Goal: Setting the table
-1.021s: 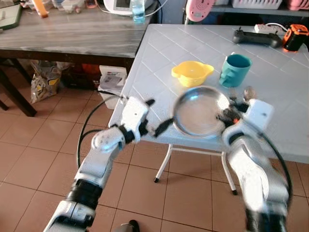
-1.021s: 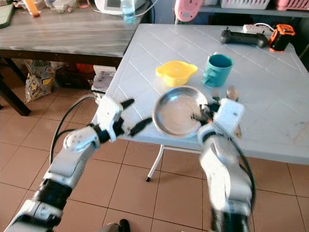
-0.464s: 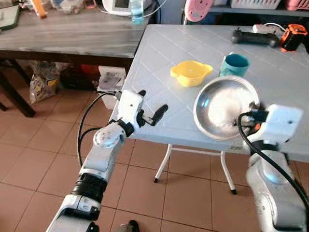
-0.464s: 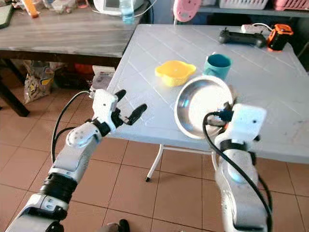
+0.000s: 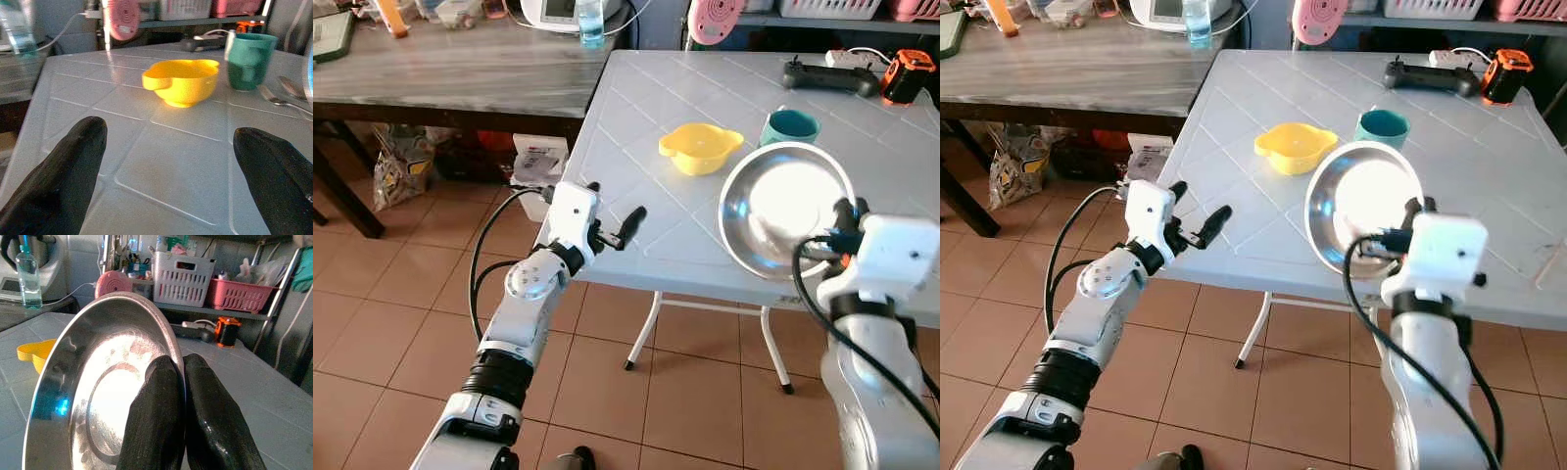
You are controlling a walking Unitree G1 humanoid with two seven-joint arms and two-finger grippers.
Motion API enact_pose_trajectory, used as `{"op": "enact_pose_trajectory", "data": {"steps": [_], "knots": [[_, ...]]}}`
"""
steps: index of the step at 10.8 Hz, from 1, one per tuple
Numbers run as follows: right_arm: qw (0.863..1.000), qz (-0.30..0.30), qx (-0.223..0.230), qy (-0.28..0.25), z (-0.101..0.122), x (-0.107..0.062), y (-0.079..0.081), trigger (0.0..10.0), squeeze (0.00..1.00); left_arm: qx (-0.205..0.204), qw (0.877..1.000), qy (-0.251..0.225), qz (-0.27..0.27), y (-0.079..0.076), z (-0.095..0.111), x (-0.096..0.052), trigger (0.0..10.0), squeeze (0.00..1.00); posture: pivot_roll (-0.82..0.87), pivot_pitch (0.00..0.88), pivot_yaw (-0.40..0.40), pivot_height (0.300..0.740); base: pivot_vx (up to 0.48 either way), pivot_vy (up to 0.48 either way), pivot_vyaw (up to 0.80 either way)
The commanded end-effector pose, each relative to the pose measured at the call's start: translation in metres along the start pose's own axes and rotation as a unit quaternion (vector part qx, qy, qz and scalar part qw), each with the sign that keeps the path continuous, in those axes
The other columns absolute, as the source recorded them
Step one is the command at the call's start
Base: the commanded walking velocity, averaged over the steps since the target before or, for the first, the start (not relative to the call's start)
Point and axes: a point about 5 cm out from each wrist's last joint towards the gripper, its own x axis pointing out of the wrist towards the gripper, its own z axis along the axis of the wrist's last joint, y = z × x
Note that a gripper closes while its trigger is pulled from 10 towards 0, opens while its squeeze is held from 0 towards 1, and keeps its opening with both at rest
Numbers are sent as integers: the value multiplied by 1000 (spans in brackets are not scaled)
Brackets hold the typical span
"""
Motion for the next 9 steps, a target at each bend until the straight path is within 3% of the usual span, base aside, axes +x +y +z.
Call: {"op": "enact_pose_trajectory", "data": {"steps": [1, 3, 6, 9], "knots": [[1000, -11, -1, -17, 8, -3, -4, 10000, 0, 11, 1000, -2, 18, 8, 3, 0, 10000, 0, -102, 118, 51, 740, 0, 0, 0], [999, -42, 15, -8, 12, -6, -12, 10000, 0, 2, 998, 1, 70, 27, 6, -4, 10000, 0, -103, 116, 58, 740, 0, 0, 0], [998, -52, 24, -6, 12, -6, -12, 10000, 0, 3, 998, 6, 67, 26, 5, -1, 10000, 0, -96, 107, 63, 740, 0, 0, -310], [998, -52, 29, -1, 11, -6, -10, 10000, 0, 7, 998, 5, 65, 26, 6, 1, 10000, 0, -95, 104, 64, 740, 0, 271, 0]]}}
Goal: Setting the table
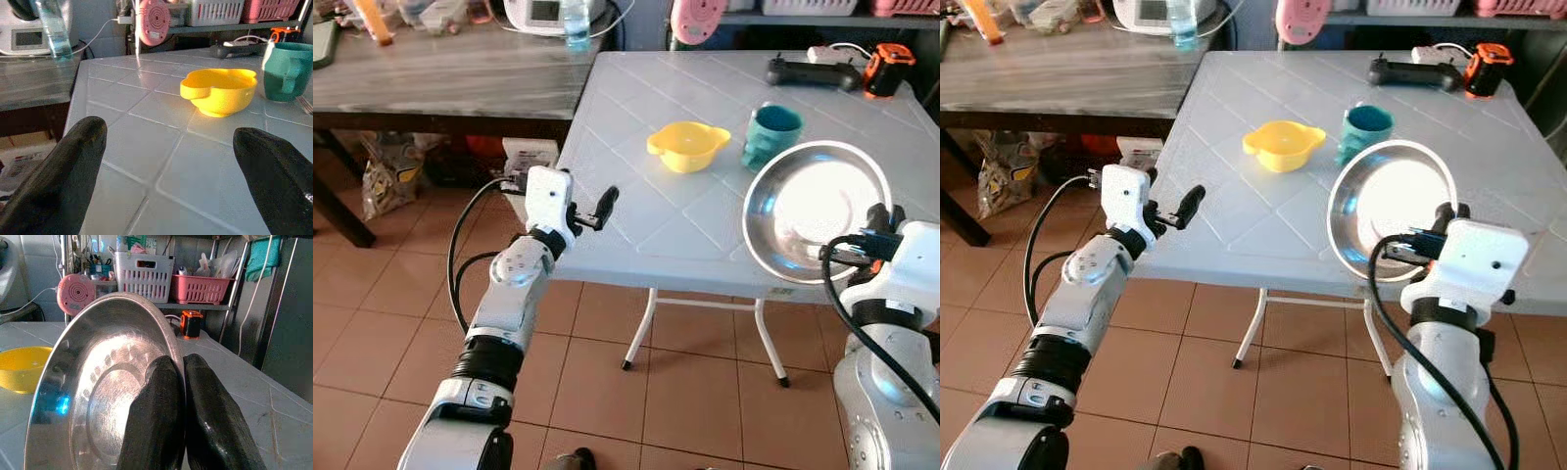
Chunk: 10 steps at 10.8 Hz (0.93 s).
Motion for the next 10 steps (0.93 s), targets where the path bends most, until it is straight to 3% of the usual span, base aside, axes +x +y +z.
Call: {"op": "enact_pose_trajectory", "data": {"steps": [1, 10], "knots": [[1000, 5, 7, -8, 5, -2, 2, 10000, 0, 6, 1000, 6, 1, 2, -1, 1, 10000, 0, -95, 105, 64, 740, 0, 292, 0], [1000, -4, 1, -12, 4, -3, 1, 10000, 0, 15, 999, 8, -32, -7, -1, 8, 10000, 0, -106, 109, 77, 740, 0, 425, 0]]}}
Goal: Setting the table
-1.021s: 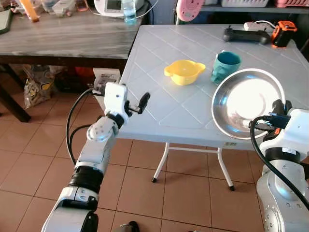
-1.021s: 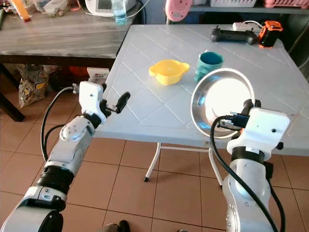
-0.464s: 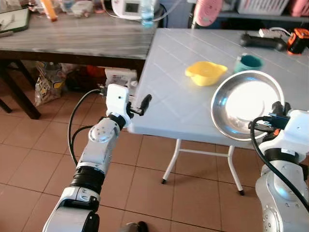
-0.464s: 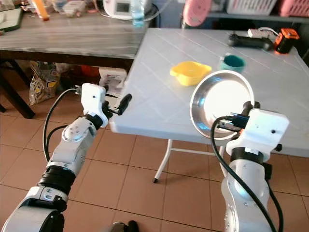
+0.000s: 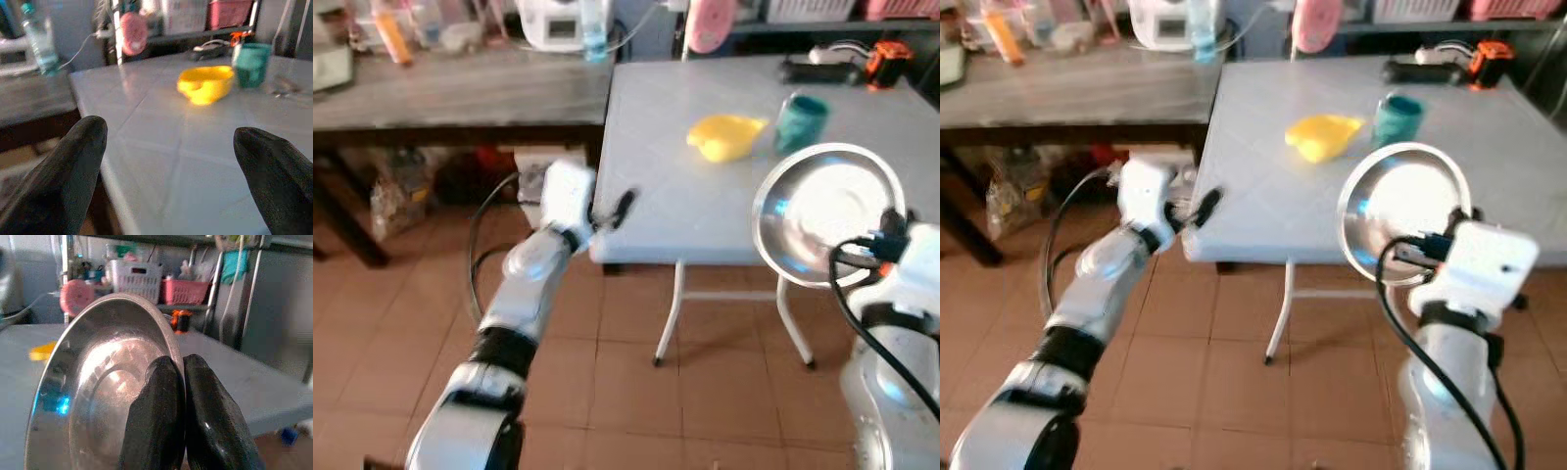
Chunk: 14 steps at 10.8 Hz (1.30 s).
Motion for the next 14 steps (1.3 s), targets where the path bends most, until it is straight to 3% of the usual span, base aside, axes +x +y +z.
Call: {"op": "enact_pose_trajectory", "data": {"steps": [1, 9, 12, 14], "knots": [[1000, 6, 2, -22, 9, 0, 1, 10000, 0, 1, 1000, 9, 9, 6, -5, -4, 10000, 0, -106, 109, 77, 740, 0, 480, 0], [999, 2, -17, -32, 13, 5, -7, 10000, 0, 2, 1000, 0, 27, 5, -6, -1, 10000, 0, -109, 122, 63, 740, 0, 472, 0], [999, -3, -11, -43, 14, 14, -11, 10000, 0, -5, 996, -29, 80, 9, -5, -3, 10000, 0, -97, 135, 45, 740, 0, 0, 0], [999, -2, -16, -49, 16, 16, -15, 10000, 0, 23, 993, -39, 105, 18, -3, -10, 10000, 0, -88, 136, 41, 740, 0, 0, 0]]}}
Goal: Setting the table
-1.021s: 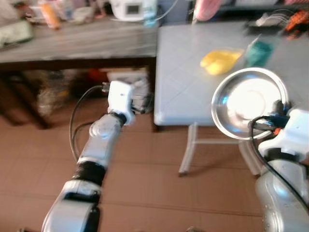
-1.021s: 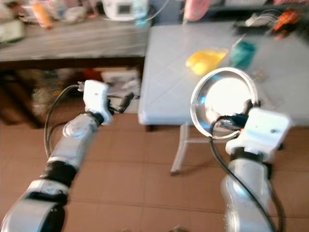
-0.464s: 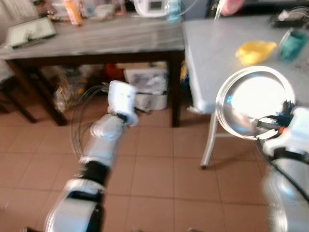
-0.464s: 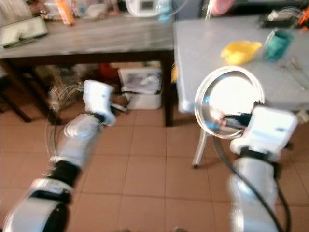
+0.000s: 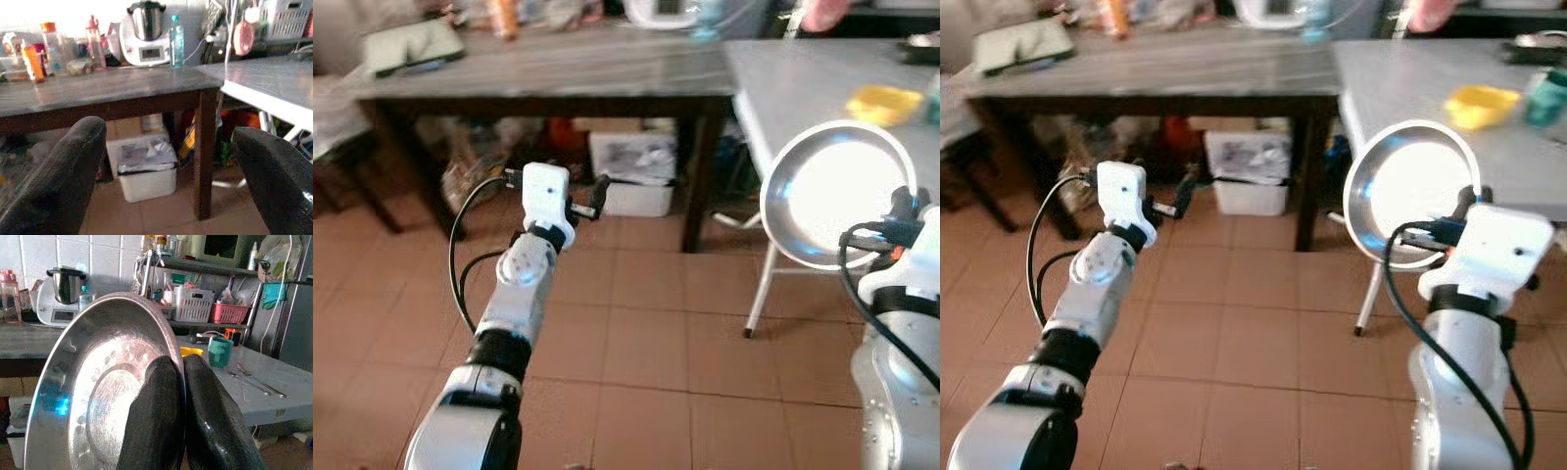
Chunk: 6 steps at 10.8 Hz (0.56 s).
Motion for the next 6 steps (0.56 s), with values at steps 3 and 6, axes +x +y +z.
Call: {"op": "enact_pose_trajectory", "data": {"steps": [3, 6], "knots": [[1000, -6, -3, -8, 1, 0, -7, 10000, 0, 35, 999, -2, 32, 21, -3, -13, 10000, 0, -72, 136, 47, 740, 0, 0, 0], [1000, -2, 0, 1, -2, -7, -9, 10000, 0, 65, 995, 3, 75, 45, -4, -35, 10000, 0, -41, 130, 51, 740, 0, 0, 0]]}}
